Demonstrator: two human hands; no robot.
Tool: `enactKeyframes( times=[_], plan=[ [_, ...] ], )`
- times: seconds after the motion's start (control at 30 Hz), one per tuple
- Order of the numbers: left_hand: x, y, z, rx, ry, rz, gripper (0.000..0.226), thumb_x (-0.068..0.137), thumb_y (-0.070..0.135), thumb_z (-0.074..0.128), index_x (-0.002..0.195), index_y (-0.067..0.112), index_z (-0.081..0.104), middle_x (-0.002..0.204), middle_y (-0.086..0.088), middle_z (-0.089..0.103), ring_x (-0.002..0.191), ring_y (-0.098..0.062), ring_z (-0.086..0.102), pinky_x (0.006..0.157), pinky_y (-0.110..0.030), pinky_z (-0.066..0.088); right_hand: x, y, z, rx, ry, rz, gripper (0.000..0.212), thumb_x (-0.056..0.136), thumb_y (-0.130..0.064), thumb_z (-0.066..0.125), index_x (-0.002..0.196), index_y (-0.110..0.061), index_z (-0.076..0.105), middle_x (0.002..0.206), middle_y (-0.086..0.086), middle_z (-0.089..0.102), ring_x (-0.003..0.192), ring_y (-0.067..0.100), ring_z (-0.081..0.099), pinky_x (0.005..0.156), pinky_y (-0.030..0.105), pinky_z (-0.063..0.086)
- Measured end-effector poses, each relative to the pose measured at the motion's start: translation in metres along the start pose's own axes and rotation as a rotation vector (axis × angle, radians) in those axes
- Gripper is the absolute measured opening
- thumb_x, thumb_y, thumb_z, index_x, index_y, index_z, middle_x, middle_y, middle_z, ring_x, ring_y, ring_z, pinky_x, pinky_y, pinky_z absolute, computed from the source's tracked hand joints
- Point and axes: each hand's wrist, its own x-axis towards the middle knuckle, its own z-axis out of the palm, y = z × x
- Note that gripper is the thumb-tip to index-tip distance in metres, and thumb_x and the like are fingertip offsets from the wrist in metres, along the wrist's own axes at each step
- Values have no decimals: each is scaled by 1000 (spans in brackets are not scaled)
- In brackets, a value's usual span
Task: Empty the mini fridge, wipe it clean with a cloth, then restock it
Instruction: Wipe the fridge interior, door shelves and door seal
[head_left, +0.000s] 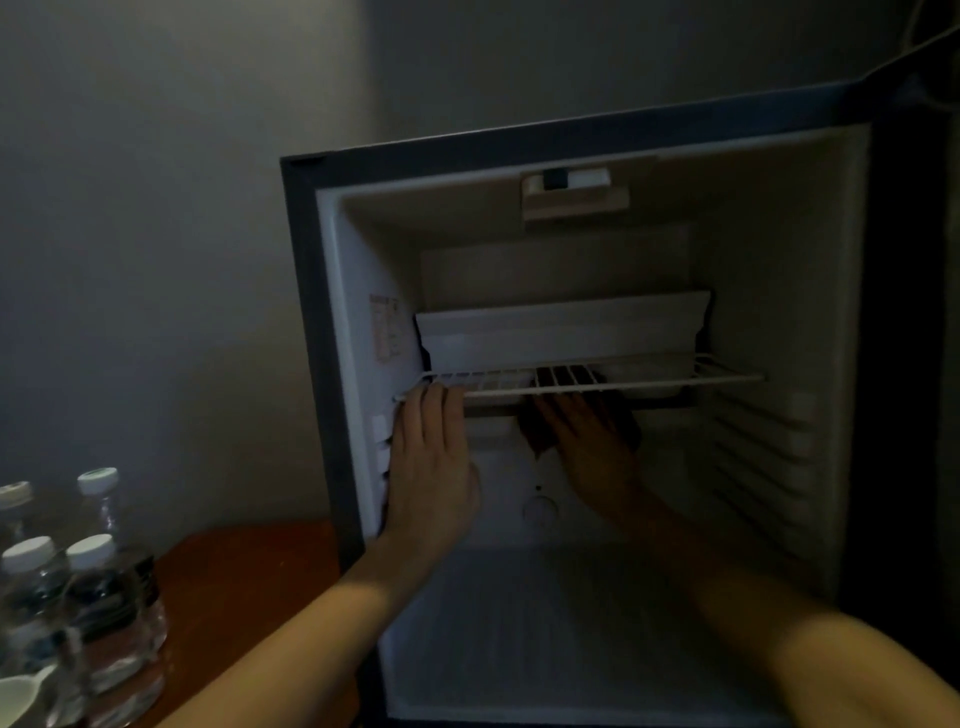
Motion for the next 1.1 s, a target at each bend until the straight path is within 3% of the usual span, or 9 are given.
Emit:
enactKeyframes(
  times=[0.2,0.27,0.4,0.6,0.73,0.8,0.9,1.0,1.1],
  plan=[
    [-1,0,-4,14,-8,0,77,65,0,67,137,-5,39,134,-27,47,125,-37,36,110,-51,26,-17,10,-20,-50,139,384,77,72,9,72,139,-5,37,138,27,46,128,37,32,100,54,37],
    [-1,1,-4,8,-2,1,79,64,0,70,136,-5,39,133,-28,48,125,-36,35,110,-52,25,-23,22,-25,-4,147,517,90,63,4,84,139,-3,36,140,28,41,127,37,32,98,59,32],
    [-2,1,-3,30,5,-7,80,64,3,70,137,-3,37,135,-27,47,127,-36,36,110,-52,26,-27,24,-33,-29,221,616,87,70,2,80,142,-4,33,147,24,33,133,34,28,113,48,24],
    [0,5,-8,34,-61,-38,74,67,11,66,135,-4,41,134,-26,49,123,-42,49,107,-53,37,9,-27,-14,109,393,880,60,83,4,64,137,13,40,143,36,34,132,51,35,112,43,19],
    [0,7,-11,66,-91,-41,80,60,13,77,132,-5,48,131,-27,53,121,-42,52,104,-54,41,14,-70,10,214,247,684,71,74,12,67,139,6,41,146,29,36,135,39,34,111,44,23],
    [0,7,-11,75,-77,-38,76,60,11,76,130,-5,51,130,-27,54,121,-42,53,104,-53,38,16,-91,22,217,163,366,64,83,-2,69,141,-3,42,143,22,44,132,28,35,110,44,33],
    [1,6,-8,72,-50,-27,68,67,7,61,133,-5,48,133,-26,52,124,-40,49,113,-47,27,34,-108,22,265,136,-3,40,103,-30,38,131,-2,43,123,19,63,118,23,44,93,28,46],
    [2,4,-5,81,-60,-36,69,68,8,62,135,-3,47,135,-24,50,126,-38,46,114,-45,23,46,-102,12,224,153,-169,36,102,-27,32,127,-3,42,116,19,67,111,20,47,74,25,50],
    [1,4,-6,52,-67,-22,73,64,7,68,133,-5,48,133,-25,52,123,-40,49,109,-50,33,33,-67,9,241,19,-192,40,97,-21,42,135,-10,42,129,15,61,120,22,48,85,28,51]
  ],
)
